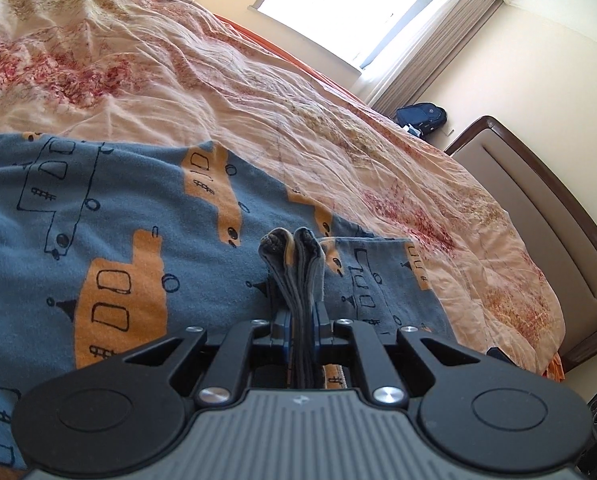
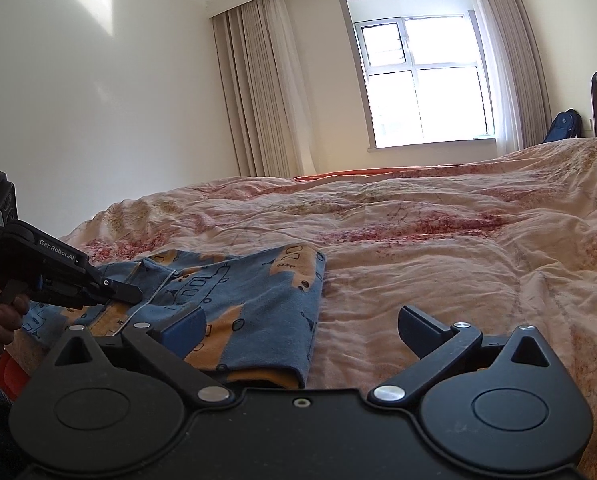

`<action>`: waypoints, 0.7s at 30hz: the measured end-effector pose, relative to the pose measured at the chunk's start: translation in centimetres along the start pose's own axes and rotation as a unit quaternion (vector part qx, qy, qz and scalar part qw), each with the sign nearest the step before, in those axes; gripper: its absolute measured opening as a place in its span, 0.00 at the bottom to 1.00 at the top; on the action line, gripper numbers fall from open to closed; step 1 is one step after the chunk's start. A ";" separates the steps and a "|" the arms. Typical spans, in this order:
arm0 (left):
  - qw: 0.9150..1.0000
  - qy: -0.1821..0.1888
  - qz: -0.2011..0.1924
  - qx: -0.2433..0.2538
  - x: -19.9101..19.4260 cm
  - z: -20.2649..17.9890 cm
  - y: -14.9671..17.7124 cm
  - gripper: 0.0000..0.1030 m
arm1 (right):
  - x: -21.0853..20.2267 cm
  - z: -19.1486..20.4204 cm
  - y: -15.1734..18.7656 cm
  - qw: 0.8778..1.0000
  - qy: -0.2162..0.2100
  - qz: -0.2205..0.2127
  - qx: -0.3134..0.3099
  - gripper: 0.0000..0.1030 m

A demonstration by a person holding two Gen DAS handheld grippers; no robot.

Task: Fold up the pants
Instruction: 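Open both grippers and release the folded pants onto the bed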

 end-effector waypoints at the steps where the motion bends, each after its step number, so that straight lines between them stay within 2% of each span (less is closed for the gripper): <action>1: 1.000 0.000 0.000 0.000 0.0 0.0 0.0 0.10 | 0.0 0.0 0.0 1.000 0.001 0.001 -0.002 0.99; 5: 1.000 0.000 -0.007 0.008 -0.3 0.0 0.0 0.10 | 0.1 -0.1 0.1 1.000 0.010 0.003 -0.006 0.99; 7: 1.000 -0.012 -0.015 0.022 -0.3 -0.3 0.2 0.13 | 0.2 -0.4 0.2 1.000 0.017 0.004 -0.008 0.99; 8: 0.999 -0.018 -0.018 0.025 -0.4 -0.4 0.3 0.22 | 0.3 -0.4 0.2 1.000 0.021 0.005 -0.013 0.99; 9: 0.999 -0.022 -0.021 0.027 -0.5 -0.5 0.4 0.37 | 0.5 -0.5 0.2 0.999 0.028 0.007 -0.025 0.99; 10: 0.999 -0.022 -0.026 0.030 -0.8 -0.7 0.4 0.46 | 0.6 -0.6 0.1 0.999 0.038 0.005 -0.037 0.99; 11: 0.999 -0.023 -0.036 0.034 -1.1 -1.0 0.4 0.65 | 0.8 -0.9 -0.2 0.998 0.049 0.001 -0.048 0.99; 12: 0.998 -0.031 -0.048 0.039 -1.3 -1.3 0.3 0.78 | 1.1 -1.1 -0.5 0.997 0.058 -0.003 -0.056 0.99; 14: 0.992 -0.071 -0.080 0.063 -1.5 -2.2 -0.1 0.85 | 2.4 -1.8 -1.4 0.995 0.070 -0.007 -0.068 0.99; 16: 0.982 -0.123 -0.114 0.086 -1.3 -2.9 -0.5 0.86 | 4.4 -2.5 -2.5 0.994 0.078 -0.003 -0.080 0.99; 18: 0.978 -0.147 -0.125 0.084 -0.5 -3.2 -0.9 0.92 | 6.7 -2.9 -3.5 0.993 0.079 0.005 -0.092 0.99; 21: 0.972 -0.181 -0.126 0.081 0.9 -2.6 -1.1 0.92 | 10.0 -3.2 -4.5 0.991 0.080 0.011 -0.111 0.99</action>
Point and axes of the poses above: each gripper's, at about its wrist camera, not at the fingertips, and x roughly the way its jaws point, z to its left, y to its underside, the point moved 5 cm from there along x, roughly the way its jaws point, and after that the axes turned 12 degrees about -y, right-handed, at the moved point
